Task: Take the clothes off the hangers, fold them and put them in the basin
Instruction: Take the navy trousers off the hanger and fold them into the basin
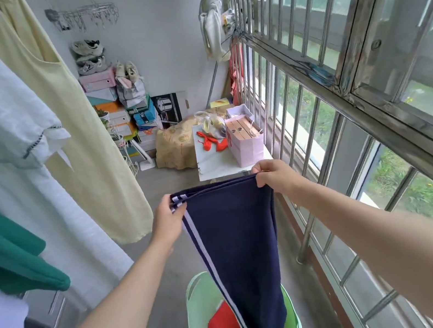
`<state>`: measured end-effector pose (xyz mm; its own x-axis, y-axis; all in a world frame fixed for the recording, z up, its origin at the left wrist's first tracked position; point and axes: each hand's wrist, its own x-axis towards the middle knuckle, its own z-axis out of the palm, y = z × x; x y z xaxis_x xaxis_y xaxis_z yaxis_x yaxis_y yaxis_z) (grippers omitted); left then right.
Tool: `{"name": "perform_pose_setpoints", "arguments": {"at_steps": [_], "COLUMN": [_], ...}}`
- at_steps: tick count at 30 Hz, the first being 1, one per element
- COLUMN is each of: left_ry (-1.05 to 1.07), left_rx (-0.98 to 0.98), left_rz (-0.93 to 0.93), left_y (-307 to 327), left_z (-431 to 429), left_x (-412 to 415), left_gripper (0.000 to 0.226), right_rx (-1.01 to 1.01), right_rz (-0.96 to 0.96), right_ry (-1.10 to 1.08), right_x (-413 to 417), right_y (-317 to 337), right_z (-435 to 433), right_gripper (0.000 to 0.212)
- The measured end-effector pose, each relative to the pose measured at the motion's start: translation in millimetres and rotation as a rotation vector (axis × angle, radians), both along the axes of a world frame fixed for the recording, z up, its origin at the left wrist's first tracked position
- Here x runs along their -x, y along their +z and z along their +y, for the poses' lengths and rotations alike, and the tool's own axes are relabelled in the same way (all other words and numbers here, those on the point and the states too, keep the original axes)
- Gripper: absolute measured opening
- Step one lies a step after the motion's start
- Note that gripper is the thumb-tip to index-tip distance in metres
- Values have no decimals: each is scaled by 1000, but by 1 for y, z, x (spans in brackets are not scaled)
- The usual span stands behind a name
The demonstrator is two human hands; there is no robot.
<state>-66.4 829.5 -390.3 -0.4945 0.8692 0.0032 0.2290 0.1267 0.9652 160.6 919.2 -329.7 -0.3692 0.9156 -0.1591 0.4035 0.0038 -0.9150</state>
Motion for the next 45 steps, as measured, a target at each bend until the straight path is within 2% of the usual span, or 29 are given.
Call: {"name": "perform_pose_setpoints", "arguments": {"at_steps": [3, 5, 7, 9, 11, 13, 14, 15, 17, 19, 22, 26, 28, 31, 34, 36, 38, 41, 43, 45], "left_ry": [-13, 7, 17, 10, 5, -5, 1, 12, 27, 8, 2, 79, 104, 151, 192, 214, 241, 144, 95, 52], "left_rx": [-22, -64, -142, -222, -315, -405, -428, -433, -416, -369, -306, -200, -210, -199, -96, -57, -65, -128, -160, -70], "left_rz": [47, 26, -23, -33, -15, 32, 41, 32, 35, 94, 117, 94, 2, -129, -259, -413, -591, -857, -1025, -1068], "left_y": [3, 6, 16, 32, 55, 78, 87, 93, 97, 93, 83, 75, 84, 98, 96, 100, 116, 128, 107, 68], "left_z": [4, 5, 3, 1, 1, 7, 13, 17, 26, 30, 27, 27, 31, 36, 38, 38, 39, 35, 25, 14], "left_x": [-5, -10, -18, -27, -31, -31, -30, -30, -31, -34, -31, -5, 4, 12, 20, 27, 35, 41, 30, 4], "left_gripper": [12, 13, 14, 15, 16, 14, 13, 13, 16, 14, 12, 6, 11, 19, 13, 11, 27, 33, 61, 74], "right_rx": [7, -101, -162, -74, 62, 118, 139, 166, 220, 243, 326, 414, 419, 425, 484, 503, 546, 598, 644, 669], "right_rz": [27, -28, -2, 241, 612, 840, 851, 774, 444, 212, 240, 324, 417, 276, 269, 322, 438, 601, 664, 701], "right_ry": [46, 60, 54, 12, -41, 0, 76, 174, 334, 287, 158, 243, 239, 324, 329, 302, 278, 230, 203, 179], "right_x": [-11, -20, -25, -27, -29, -33, -34, -34, -31, -30, -35, -37, -38, -32, -21, -14, -9, 2, 15, 26], "right_y": [-11, -15, -17, -10, 6, 22, 24, 19, -10, -39, -51, -38, -37, -52, -59, -46, -31, -7, 2, 9], "right_z": [1, 0, -2, -3, 0, 5, 7, 6, -1, -9, -13, -10, -8, -12, -20, -22, -16, -10, -11, -11], "right_gripper": [24, 24, 24, 23, 23, 26, 31, 39, 47, 40, 23, 17, 22, 31, 21, 22, 24, 27, 31, 32]}}
